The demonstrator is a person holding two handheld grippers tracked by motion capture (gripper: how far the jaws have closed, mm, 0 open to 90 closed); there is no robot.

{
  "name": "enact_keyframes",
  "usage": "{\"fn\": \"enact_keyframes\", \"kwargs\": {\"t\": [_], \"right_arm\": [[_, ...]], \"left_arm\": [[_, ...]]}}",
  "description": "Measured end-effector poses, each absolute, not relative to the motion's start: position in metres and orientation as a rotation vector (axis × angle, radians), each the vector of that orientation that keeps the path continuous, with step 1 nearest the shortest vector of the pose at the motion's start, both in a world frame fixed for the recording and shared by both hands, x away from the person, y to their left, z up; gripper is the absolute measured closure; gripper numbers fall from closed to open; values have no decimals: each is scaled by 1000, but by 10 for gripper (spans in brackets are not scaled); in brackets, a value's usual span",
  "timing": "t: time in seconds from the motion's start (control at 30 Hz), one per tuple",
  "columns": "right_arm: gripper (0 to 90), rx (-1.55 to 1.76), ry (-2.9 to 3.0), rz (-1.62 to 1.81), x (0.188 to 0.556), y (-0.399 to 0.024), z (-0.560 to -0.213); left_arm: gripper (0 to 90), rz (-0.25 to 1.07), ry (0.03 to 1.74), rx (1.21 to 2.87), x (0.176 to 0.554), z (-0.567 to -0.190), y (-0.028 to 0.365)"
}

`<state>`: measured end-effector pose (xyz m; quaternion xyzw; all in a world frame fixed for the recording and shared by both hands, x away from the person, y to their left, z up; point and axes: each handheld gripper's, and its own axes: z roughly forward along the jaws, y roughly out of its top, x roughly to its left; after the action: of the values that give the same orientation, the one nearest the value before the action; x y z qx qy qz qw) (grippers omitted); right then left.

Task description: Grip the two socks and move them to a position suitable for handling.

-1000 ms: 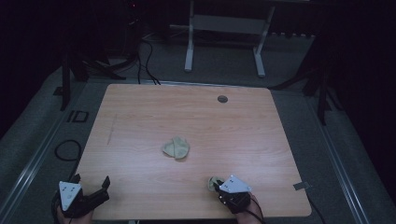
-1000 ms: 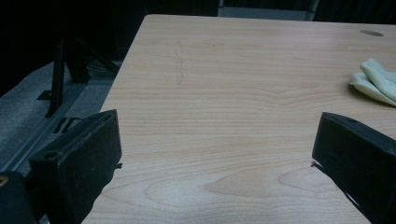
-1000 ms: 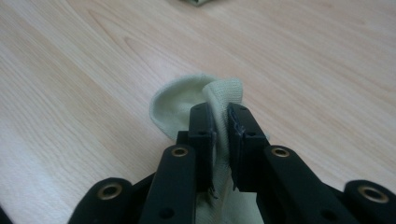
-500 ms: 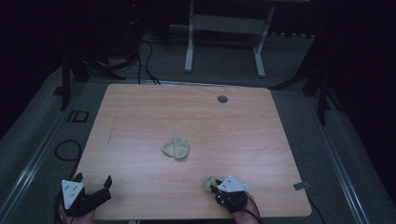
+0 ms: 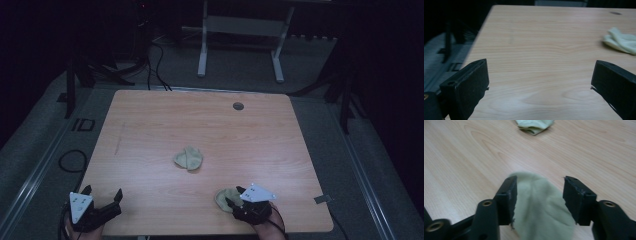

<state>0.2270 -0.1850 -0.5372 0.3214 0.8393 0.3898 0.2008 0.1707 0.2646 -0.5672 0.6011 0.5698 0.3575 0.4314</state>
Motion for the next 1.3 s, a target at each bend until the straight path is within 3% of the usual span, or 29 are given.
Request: {"fn": "enact_keyframes", "kwargs": {"t": [0.33, 0.57, 0.73, 0.93, 1.1, 1.3], "right_arm": [[549, 932, 2361, 1044, 238, -211, -526], [570, 935, 2395, 1068, 242, -220, -524], [579, 906, 2437, 1071, 245, -220, -524], [625, 842, 2484, 1068, 245, -210, -523], [690, 782, 2544, 1019, 249, -198, -532], [700, 775, 2590, 963, 259, -194, -545]], "left_arm": [[15, 661, 1132, 1766, 174, -552, 181], [29, 389, 1000, 1848, 181, -539, 127], [48, 342, 921, 1919, 191, -530, 93], [150, 253, 875, 1986, 214, -534, 62], [302, 181, 869, 2040, 237, -543, 45], [411, 137, 885, 2108, 257, -554, 31]]}}
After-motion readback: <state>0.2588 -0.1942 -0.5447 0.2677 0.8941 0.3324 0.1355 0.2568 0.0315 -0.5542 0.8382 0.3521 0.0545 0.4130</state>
